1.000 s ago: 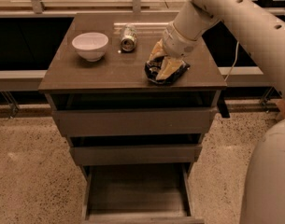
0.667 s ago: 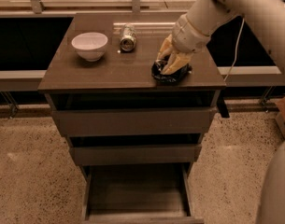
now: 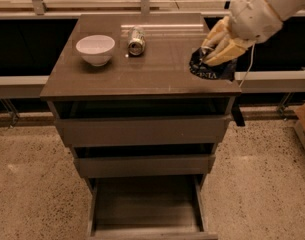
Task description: Place blue chip bag into bottom drawer
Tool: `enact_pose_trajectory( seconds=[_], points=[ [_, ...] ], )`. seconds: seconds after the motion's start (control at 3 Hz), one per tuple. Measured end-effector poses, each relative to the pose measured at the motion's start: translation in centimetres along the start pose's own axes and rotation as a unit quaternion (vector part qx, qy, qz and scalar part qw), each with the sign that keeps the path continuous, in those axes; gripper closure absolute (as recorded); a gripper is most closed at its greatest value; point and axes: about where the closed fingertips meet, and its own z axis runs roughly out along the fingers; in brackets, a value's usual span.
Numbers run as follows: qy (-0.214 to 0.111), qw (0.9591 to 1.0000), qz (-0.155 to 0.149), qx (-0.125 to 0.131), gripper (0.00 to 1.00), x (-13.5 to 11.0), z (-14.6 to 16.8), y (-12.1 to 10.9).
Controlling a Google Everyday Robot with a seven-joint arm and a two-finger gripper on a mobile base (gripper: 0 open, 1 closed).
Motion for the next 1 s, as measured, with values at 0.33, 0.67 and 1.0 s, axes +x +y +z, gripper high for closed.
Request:
enact_pose_trajectory(
  seconds=[0.33,0.67,1.0],
  points=[
    [-0.126,0.9841,0.123,0.019,1.0,1.5,-1.1,5.1],
    [-0.226,0.9462,0.231,0.019,1.0,4.8,1.5,9.8],
    [-0.285,0.8995,0.331,-0.008,1.0,9.0,6.6,13.0]
  ],
)
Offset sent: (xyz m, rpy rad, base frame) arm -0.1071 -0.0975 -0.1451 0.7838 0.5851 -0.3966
